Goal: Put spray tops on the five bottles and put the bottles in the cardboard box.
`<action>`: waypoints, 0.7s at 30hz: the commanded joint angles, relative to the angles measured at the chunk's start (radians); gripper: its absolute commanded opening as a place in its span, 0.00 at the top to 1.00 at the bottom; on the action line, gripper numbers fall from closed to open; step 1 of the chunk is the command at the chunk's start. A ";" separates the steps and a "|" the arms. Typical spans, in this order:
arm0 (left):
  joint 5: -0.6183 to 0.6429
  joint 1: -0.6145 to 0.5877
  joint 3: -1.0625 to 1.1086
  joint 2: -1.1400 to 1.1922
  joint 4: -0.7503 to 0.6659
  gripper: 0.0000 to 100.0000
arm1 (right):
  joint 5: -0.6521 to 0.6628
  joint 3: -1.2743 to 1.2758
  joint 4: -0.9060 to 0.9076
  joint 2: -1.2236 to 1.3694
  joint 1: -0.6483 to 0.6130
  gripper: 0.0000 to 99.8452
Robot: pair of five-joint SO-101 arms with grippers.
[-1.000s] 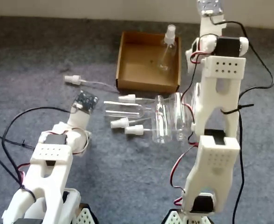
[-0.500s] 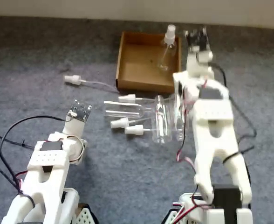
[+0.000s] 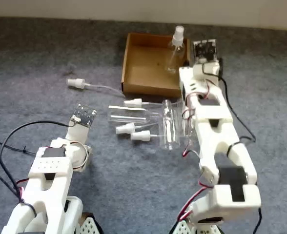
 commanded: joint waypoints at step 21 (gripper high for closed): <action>-0.006 -0.007 0.002 0.004 -0.008 0.85 | -0.011 -0.444 -0.108 0.495 -0.110 0.65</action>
